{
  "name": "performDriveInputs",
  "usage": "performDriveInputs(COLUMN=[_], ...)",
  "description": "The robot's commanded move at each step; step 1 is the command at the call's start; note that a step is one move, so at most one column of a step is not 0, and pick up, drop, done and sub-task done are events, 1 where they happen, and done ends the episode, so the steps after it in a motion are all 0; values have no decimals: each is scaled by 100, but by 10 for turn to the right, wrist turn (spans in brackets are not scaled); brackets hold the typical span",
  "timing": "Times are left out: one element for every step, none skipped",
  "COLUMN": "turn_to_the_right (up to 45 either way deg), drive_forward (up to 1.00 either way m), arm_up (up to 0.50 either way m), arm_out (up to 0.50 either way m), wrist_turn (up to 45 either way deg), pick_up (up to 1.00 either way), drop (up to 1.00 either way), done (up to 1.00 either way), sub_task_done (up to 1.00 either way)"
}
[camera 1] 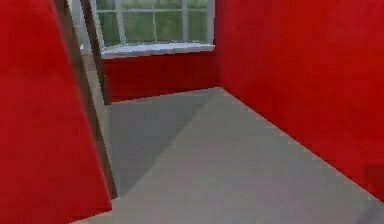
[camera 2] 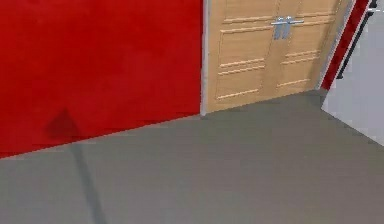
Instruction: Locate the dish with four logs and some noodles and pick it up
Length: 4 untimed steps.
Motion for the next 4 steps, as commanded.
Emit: performDriveInputs(turn_to_the_right=[0,-360,0,-450], drive_forward=[100,0,85,0], arm_up=[0,0,0,0], arm_out=[0,0,0,0], wrist_turn=[0,0,0,0], pick_up=[0,0,0,0], drop=[0,0,0,0], done=[0,0,0,0], sub_task_done=[0,0,0,0])
